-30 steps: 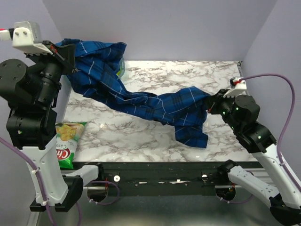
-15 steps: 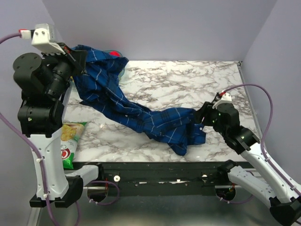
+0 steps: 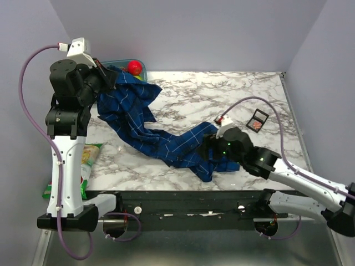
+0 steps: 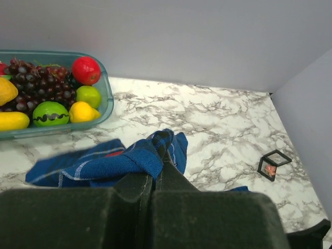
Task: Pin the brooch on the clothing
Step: Adjust the crumpled clothing at the center of the board.
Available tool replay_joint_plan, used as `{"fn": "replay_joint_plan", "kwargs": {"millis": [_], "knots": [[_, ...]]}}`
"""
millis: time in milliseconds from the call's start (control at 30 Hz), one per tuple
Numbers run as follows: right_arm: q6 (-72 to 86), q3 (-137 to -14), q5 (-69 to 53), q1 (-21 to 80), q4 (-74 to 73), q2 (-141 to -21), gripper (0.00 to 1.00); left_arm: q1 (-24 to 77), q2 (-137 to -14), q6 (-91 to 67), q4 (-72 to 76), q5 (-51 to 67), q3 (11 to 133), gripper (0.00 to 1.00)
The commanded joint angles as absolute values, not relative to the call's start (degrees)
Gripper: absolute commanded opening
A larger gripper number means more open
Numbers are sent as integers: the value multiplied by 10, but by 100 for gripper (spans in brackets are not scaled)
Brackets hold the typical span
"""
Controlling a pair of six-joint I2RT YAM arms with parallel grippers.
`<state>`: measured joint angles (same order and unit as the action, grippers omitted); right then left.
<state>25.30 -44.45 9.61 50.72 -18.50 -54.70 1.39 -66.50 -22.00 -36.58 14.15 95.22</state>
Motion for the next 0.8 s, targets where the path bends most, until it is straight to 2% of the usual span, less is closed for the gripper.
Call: {"fn": "replay_joint_plan", "kwargs": {"millis": [0, 433, 767], "knots": [[211, -504, 157, 600, -142, -645, 84, 5, -687, -208, -324, 125, 917, 0], [149, -686, 159, 682, -94, -951, 80, -51, -714, -186, -240, 46, 756, 0], [102, -761, 180, 696, -94, -1063, 80, -52, -748, -188, -230, 46, 732, 0]]}}
